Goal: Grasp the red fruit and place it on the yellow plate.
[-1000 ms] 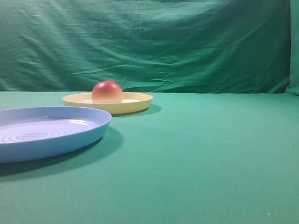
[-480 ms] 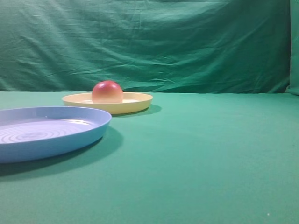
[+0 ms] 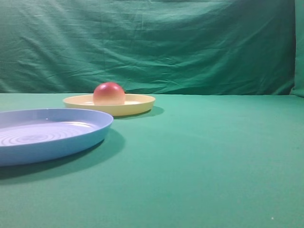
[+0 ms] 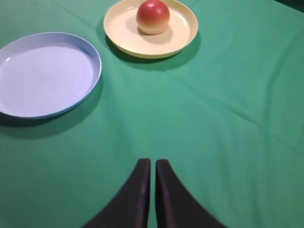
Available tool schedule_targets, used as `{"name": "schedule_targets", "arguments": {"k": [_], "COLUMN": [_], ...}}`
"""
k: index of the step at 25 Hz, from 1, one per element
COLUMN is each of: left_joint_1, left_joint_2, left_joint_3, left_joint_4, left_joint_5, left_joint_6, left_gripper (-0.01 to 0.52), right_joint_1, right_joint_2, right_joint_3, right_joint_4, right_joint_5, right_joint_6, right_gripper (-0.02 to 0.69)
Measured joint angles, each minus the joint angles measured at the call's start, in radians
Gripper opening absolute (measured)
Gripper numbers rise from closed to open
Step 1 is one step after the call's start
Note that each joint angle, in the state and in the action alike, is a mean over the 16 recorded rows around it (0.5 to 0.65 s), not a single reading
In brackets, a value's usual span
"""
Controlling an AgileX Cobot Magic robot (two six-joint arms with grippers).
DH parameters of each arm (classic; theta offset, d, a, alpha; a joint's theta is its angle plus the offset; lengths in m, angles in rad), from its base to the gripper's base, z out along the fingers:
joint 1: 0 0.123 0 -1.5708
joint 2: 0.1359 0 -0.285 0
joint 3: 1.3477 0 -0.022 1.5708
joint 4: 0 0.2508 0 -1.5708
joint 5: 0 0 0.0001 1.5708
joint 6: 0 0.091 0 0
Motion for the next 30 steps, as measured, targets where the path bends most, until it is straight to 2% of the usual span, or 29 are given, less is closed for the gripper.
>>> {"name": "schedule_targets", "arguments": {"k": [6, 17, 30], "left_joint_1": [0.000, 0.000, 0.000], "left_joint_2": [0.000, 0.000, 0.000], "left_joint_3": [0.000, 0.000, 0.000], "left_joint_4": [0.000, 0.000, 0.000], "left_joint_5": [0.000, 0.000, 0.000], "left_joint_6": [0.000, 0.000, 0.000], "left_gripper": [0.157, 0.157, 0.157], "right_joint_1": [-0.135, -0.400, -0.474], "right_joint_2": [-0.206, -0.564, -0.644], "right_joint_3": [0.114, 0.333, 0.486], "right_joint_4": [-0.048, -0.075, -0.078], "right_joint_5": [-0.015, -0.039, -0.071], "right_joint_6": [0.049, 0.054, 0.054], "right_gripper": [0.000, 0.000, 0.000]}}
